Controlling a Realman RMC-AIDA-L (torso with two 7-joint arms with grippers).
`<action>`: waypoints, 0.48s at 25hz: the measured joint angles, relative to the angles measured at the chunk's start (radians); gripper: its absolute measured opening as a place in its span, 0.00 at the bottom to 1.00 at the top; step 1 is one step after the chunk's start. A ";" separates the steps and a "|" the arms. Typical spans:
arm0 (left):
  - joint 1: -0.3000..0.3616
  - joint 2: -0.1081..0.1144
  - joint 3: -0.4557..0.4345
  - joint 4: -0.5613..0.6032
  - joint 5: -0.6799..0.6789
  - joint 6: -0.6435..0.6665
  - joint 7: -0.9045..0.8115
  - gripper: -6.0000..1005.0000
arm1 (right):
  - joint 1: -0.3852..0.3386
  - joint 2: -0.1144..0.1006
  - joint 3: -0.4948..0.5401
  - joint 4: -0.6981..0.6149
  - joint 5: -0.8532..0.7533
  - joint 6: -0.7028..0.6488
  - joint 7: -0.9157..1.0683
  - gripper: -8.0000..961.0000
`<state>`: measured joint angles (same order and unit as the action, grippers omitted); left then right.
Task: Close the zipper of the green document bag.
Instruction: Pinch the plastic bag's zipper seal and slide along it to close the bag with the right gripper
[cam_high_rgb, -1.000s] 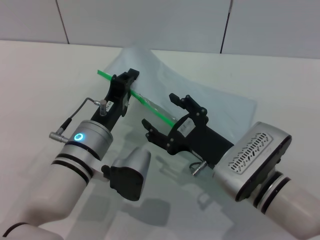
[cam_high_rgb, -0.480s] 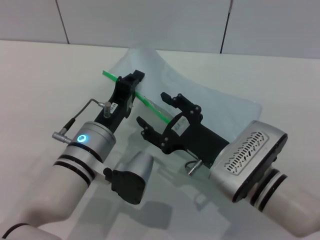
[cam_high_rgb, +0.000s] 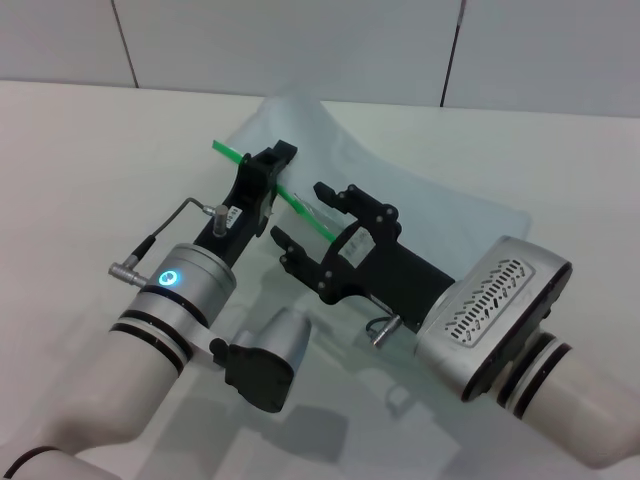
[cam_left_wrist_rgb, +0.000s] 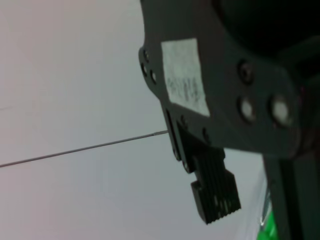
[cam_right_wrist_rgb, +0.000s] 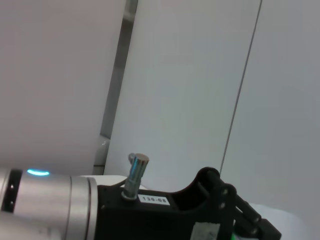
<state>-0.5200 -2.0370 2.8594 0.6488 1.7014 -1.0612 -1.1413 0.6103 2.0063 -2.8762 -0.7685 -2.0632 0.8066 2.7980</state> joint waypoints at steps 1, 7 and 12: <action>0.000 0.000 0.000 0.000 0.003 0.000 0.000 0.07 | 0.000 0.000 0.000 0.000 0.000 0.000 0.000 0.69; 0.000 0.000 0.000 0.000 0.022 -0.001 0.000 0.07 | 0.005 0.001 0.000 0.007 0.000 0.004 0.000 0.68; 0.000 0.000 0.000 0.000 0.025 -0.001 0.001 0.07 | 0.006 0.002 0.000 0.011 -0.008 0.005 0.000 0.64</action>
<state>-0.5199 -2.0370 2.8594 0.6488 1.7261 -1.0624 -1.1404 0.6166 2.0081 -2.8763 -0.7579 -2.0711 0.8115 2.7980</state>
